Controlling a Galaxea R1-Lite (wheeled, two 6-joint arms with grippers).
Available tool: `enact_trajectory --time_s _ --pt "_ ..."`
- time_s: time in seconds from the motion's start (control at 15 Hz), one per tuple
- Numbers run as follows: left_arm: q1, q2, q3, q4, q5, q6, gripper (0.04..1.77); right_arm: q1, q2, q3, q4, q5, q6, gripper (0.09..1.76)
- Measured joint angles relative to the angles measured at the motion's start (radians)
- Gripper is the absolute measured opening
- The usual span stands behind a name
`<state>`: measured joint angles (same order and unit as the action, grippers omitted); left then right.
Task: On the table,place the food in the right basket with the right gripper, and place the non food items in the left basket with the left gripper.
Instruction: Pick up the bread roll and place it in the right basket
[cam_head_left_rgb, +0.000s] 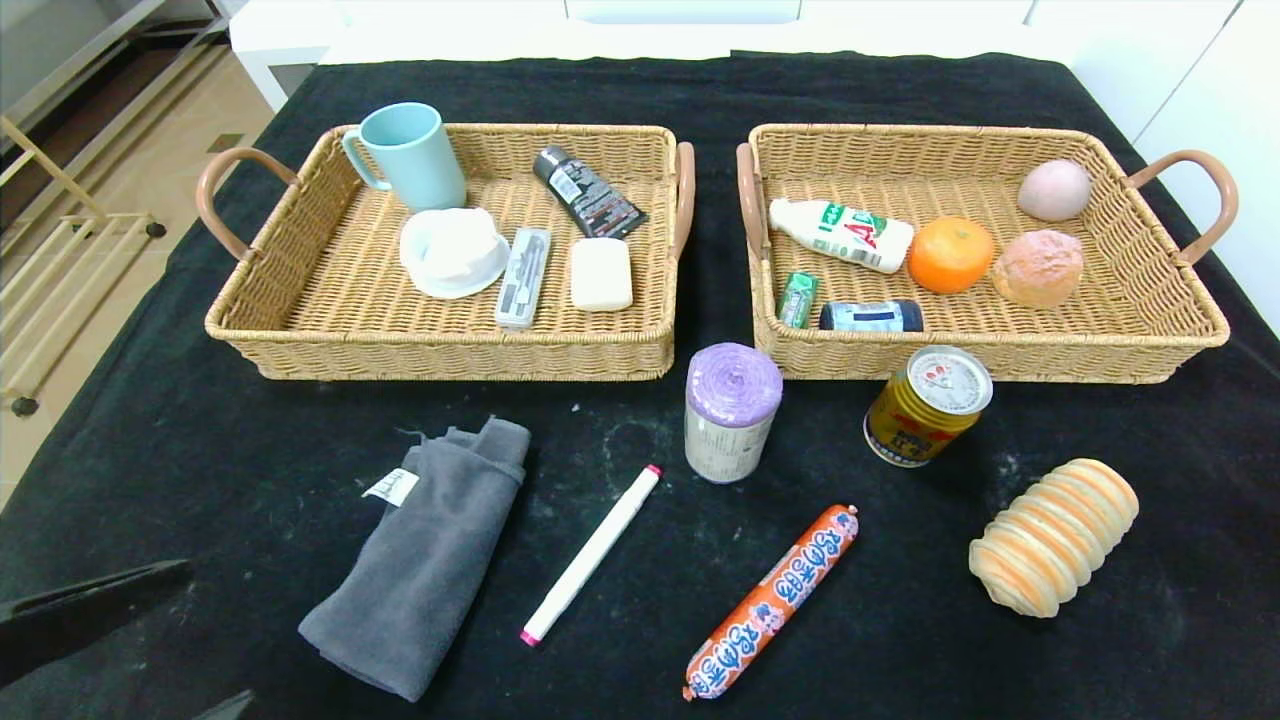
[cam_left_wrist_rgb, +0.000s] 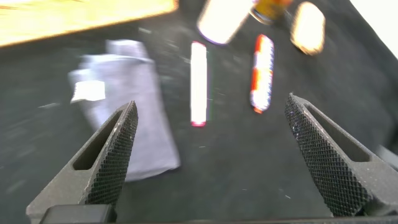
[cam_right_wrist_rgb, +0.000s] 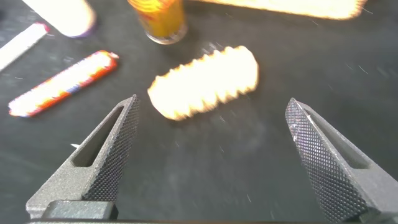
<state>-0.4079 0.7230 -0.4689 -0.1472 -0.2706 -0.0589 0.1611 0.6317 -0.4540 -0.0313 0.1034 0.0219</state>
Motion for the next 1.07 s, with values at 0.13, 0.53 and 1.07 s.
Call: enact_trajectory --time_s 0.13,0.53,1.07 --pt "-0.070 0.104 -0.049 0.002 -0.001 0.007 1.72 0.069 0.076 -0.036 -0.009 -0.007 0.001 1.71" --pt "-0.204 0.325 -0.207 -0.006 0.007 0.059 1.72 0.231 0.265 -0.055 -0.173 -0.103 0.005 1.71" --pt "-0.192 0.391 -0.259 -0.011 0.028 0.064 1.72 0.246 0.317 -0.046 -0.172 -0.103 0.005 1.71"
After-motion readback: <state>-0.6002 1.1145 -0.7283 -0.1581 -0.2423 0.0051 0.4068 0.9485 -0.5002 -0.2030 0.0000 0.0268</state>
